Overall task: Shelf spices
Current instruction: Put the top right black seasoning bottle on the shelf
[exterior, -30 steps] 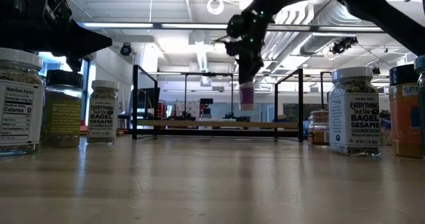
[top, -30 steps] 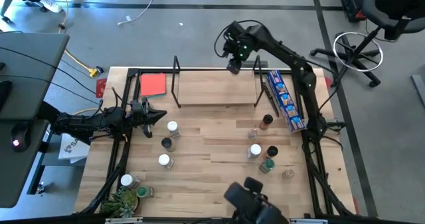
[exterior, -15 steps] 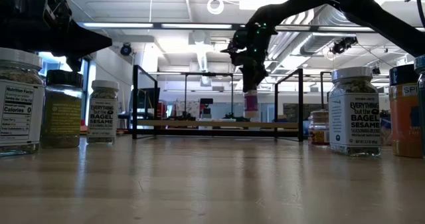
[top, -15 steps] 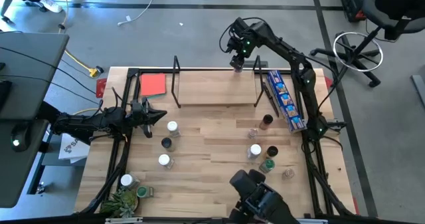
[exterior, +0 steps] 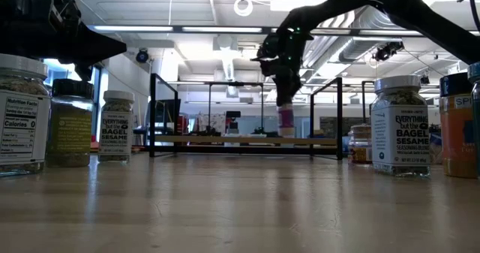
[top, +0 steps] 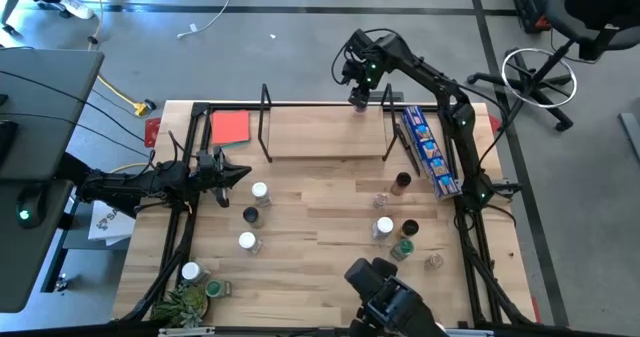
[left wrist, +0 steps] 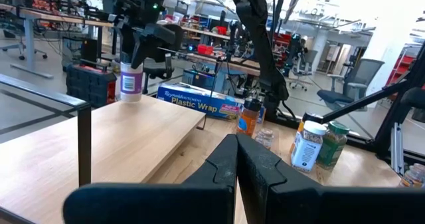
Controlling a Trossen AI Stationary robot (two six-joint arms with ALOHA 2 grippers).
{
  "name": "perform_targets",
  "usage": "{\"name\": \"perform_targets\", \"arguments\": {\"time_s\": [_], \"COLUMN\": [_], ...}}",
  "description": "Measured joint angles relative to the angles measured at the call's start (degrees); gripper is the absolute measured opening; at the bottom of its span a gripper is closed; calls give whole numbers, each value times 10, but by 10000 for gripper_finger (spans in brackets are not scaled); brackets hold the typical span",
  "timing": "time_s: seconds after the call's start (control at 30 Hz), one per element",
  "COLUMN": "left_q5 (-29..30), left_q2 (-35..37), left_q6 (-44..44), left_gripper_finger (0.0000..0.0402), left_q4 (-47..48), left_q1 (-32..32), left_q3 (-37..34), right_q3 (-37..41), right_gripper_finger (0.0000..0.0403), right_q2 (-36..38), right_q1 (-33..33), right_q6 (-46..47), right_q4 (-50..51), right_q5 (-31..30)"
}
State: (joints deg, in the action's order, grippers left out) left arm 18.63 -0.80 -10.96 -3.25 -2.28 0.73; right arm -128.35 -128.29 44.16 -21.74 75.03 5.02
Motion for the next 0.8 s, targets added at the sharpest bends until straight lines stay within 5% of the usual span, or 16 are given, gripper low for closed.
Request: {"name": "perform_targets", "arguments": {"time_s": [0.4, 0.8], "left_q5": [0, 0], "left_q2": [0, 0], "left_q6": [0, 0], "left_gripper_finger": [1, 1], "left_q4": [0, 0], "left_q1": [0, 0], "left_q3": [0, 0], "right_q3": [0, 0], "right_gripper_finger": [197, 254], "right_q2": [0, -1], "right_q1": [-1, -1], "right_q6": [-21, -34], "right_q4": [2, 12], "right_q5": [1, 2]}}
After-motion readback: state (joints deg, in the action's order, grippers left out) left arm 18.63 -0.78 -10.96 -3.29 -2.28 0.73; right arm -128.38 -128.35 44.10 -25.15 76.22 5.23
